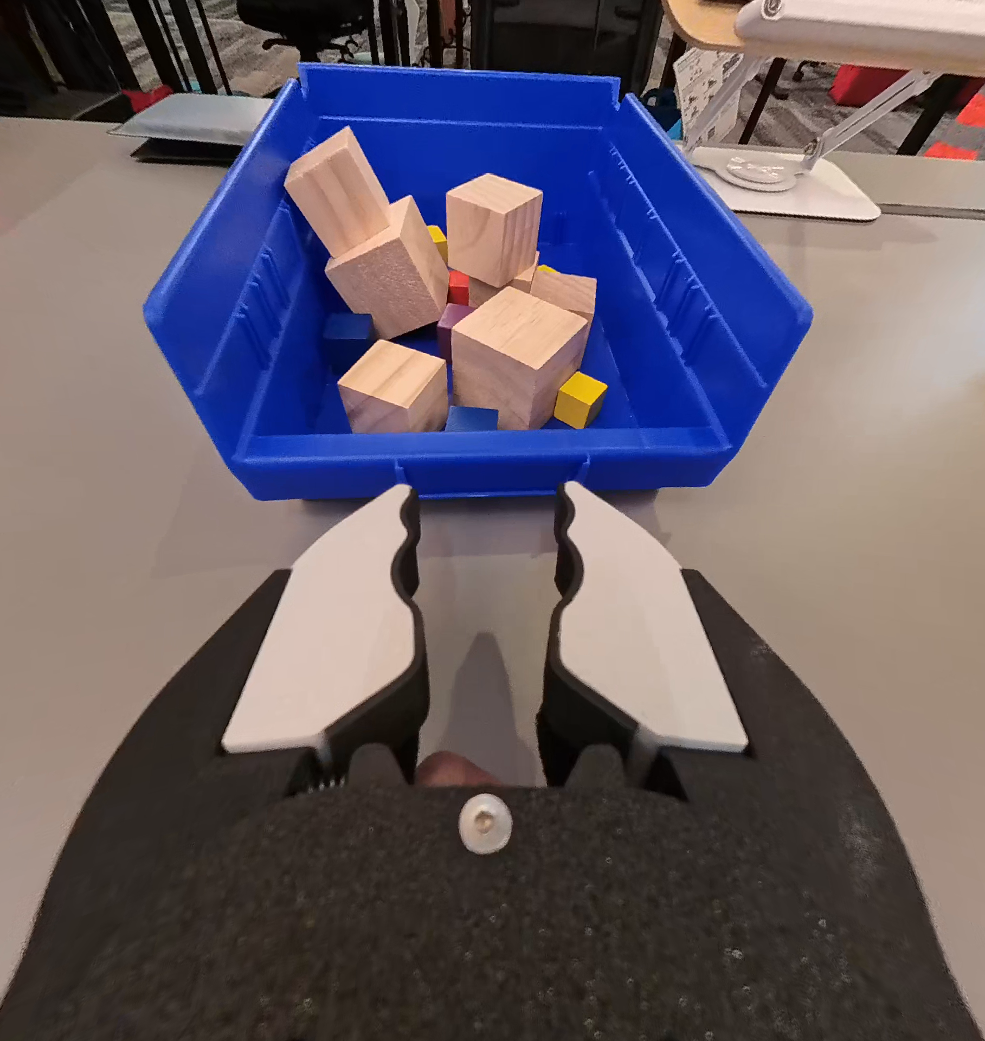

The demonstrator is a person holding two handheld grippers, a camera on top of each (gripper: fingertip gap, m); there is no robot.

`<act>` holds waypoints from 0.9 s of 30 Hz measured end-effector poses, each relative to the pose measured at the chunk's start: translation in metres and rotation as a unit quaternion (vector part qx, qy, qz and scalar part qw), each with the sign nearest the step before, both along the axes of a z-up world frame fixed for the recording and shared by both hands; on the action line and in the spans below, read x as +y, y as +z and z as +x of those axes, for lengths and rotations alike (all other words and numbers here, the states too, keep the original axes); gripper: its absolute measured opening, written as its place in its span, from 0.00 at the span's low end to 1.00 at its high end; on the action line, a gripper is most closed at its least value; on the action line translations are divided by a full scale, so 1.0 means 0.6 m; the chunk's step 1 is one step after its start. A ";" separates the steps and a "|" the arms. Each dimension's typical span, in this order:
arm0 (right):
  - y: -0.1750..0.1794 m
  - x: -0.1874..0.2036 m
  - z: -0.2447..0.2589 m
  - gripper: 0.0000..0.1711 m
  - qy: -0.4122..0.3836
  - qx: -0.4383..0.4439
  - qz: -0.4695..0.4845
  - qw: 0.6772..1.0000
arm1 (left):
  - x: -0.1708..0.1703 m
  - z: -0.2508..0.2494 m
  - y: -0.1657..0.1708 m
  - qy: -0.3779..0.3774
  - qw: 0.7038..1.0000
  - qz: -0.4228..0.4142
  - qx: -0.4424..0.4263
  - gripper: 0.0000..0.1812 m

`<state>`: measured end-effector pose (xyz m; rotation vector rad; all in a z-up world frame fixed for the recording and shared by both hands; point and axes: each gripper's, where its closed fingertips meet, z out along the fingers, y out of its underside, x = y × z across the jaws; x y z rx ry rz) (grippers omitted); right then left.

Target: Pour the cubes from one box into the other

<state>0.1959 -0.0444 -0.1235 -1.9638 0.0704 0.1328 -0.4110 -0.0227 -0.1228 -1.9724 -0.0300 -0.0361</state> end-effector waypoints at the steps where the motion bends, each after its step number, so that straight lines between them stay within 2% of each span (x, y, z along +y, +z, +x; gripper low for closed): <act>1: 0.002 0.000 -0.004 0.17 0.002 0.005 0.004 1.000 | -0.001 -0.001 -0.001 0.000 1.000 0.000 0.004 0.25; 5: -0.003 0.001 -0.006 0.17 0.004 -0.014 -0.002 1.000 | -0.002 -0.004 0.002 0.005 1.000 0.000 -0.005 0.24; 15: 0.004 -0.002 -0.008 0.17 0.004 0.012 0.006 1.000 | -0.005 -0.005 -0.007 0.007 1.000 -0.013 -0.007 0.24; 27: 0.003 -0.002 -0.012 0.16 0.006 -0.001 0.003 1.000 | -0.005 -0.007 -0.013 0.009 0.999 -0.025 -0.024 0.24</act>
